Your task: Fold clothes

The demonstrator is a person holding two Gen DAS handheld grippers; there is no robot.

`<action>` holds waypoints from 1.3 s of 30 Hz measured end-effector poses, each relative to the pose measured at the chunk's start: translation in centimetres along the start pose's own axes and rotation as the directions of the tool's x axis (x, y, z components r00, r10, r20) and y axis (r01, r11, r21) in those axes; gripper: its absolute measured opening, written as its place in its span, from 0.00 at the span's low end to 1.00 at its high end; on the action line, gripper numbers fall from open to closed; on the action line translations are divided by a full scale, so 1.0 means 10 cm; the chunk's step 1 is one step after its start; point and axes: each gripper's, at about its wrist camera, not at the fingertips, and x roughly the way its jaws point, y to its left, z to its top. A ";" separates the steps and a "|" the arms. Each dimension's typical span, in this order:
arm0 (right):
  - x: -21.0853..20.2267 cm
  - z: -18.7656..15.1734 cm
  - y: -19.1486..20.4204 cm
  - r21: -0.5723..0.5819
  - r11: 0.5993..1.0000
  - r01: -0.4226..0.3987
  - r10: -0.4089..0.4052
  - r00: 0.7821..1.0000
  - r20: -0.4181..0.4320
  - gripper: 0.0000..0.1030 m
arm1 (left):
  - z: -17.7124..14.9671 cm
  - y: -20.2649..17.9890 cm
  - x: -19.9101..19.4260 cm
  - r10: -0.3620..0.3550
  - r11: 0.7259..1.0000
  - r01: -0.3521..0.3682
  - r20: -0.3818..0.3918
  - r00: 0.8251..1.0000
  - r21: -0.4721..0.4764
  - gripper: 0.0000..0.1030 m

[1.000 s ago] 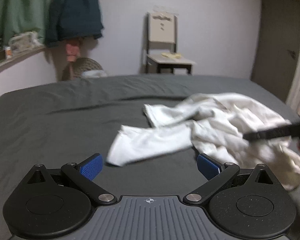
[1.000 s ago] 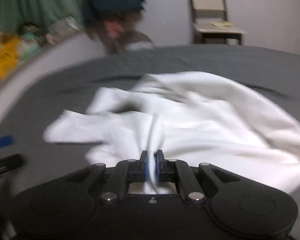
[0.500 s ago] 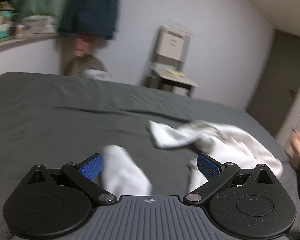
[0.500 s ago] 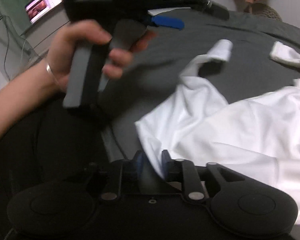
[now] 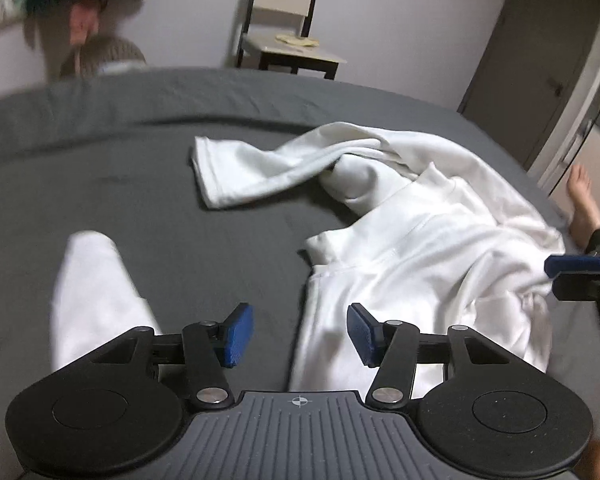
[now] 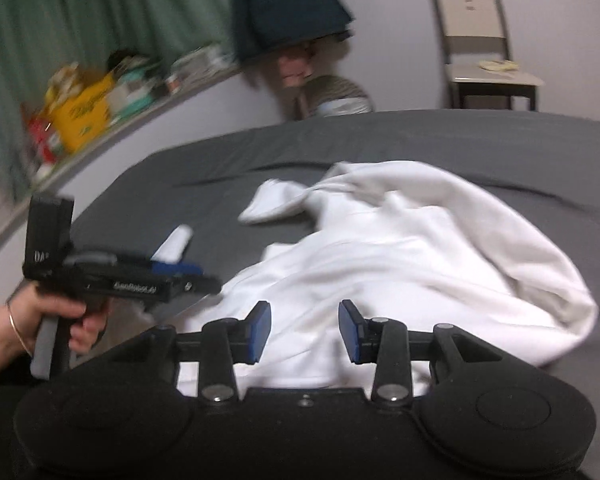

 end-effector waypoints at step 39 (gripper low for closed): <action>1.73 1.03 -0.39 -0.737 0.666 -0.114 -0.239 0.904 -0.355 0.07 | -0.11 -0.11 -0.07 0.168 0.984 -0.173 0.090 0.982 0.050 0.03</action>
